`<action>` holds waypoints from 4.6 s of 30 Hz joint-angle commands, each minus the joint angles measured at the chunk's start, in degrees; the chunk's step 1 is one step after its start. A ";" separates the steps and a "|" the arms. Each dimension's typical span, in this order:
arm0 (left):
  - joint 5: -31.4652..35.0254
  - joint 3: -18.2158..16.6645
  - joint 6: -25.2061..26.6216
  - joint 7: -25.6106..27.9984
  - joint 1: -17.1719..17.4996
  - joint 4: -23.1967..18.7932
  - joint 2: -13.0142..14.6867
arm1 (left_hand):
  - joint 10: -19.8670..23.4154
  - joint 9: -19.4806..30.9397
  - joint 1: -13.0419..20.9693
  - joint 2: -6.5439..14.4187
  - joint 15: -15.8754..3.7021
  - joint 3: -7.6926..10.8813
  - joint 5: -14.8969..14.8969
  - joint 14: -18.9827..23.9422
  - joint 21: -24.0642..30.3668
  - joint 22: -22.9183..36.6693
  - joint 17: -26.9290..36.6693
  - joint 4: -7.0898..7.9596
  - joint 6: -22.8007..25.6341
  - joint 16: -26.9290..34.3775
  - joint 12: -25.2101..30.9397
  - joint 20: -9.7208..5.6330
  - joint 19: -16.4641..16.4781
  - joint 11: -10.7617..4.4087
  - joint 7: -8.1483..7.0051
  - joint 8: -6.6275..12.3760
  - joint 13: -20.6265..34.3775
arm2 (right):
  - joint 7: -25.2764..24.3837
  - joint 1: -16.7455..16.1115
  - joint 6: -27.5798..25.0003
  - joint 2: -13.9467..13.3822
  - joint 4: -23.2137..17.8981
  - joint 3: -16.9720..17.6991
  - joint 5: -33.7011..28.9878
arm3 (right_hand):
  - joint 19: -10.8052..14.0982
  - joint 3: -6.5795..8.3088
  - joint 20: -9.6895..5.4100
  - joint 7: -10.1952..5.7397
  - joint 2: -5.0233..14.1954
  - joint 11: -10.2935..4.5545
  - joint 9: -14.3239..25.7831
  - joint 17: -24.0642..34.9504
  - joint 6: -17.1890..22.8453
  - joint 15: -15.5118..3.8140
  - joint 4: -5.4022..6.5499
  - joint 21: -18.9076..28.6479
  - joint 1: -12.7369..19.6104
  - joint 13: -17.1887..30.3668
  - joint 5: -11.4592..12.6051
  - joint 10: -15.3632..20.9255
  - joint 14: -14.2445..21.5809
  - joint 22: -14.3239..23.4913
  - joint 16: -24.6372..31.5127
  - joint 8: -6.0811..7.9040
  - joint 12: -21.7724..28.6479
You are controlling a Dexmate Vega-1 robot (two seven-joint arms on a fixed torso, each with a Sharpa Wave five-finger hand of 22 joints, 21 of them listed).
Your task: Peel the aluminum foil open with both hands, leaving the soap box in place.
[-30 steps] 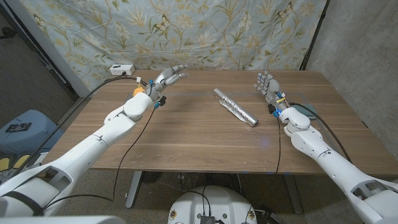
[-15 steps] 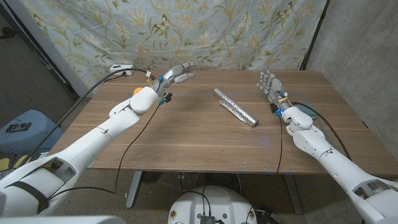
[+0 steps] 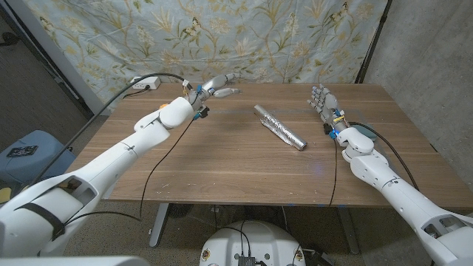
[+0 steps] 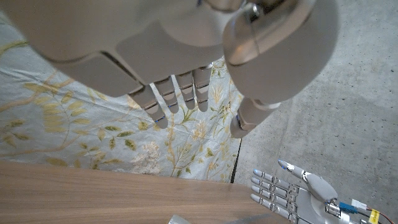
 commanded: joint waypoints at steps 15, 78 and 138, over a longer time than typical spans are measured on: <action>7.50 6.01 -0.09 -9.32 -9.57 3.77 -1.83 | -2.70 0.36 3.28 -2.46 1.35 -2.34 -0.45 -2.95 -1.16 0.31 0.40 1.05 -3.19 -0.53 -0.97 0.39 -1.77 -1.05 -0.34 -1.18 0.88 | -0.64 -0.81 0.60 -0.38 0.39 1.10 0.57 | -0.34 0.49 -4.29 0.14 0.71 -0.02 0.13 0.10 0.48 -1.93 -0.28 0.20 0.80 0.28 0.25 0.32 -0.67 0.09 0.23 0.15 -0.53; 16.82 16.12 -3.88 -22.01 -23.16 13.68 -8.30 | 2.13 0.85 6.92 -3.60 -0.07 -7.64 -4.44 1.92 -0.80 0.43 0.76 1.31 0.60 0.52 3.89 0.51 -0.55 -2.59 -1.56 -0.07 5.34 | -2.06 -1.16 -0.15 -0.40 -0.18 1.43 0.63 | -0.86 0.97 -4.19 0.53 0.74 0.48 0.17 0.18 0.16 -1.50 -0.75 0.20 1.20 0.39 -0.02 0.00 -1.05 0.10 0.27 0.09 -1.98; 26.52 28.25 -14.01 -18.49 -34.40 33.53 -19.24 | 2.36 1.04 11.59 -4.58 -1.10 -10.10 -7.02 2.42 -0.71 0.48 1.22 1.82 0.80 0.61 6.22 -0.13 -0.29 -2.90 -1.93 -0.14 7.81 | -4.46 0.43 0.19 1.45 3.16 1.94 0.74 | -1.32 1.35 -4.07 0.67 0.76 0.55 0.22 0.29 -0.67 -1.07 -1.03 0.22 1.38 0.47 -0.32 -0.90 -1.56 0.10 0.25 -0.09 -2.93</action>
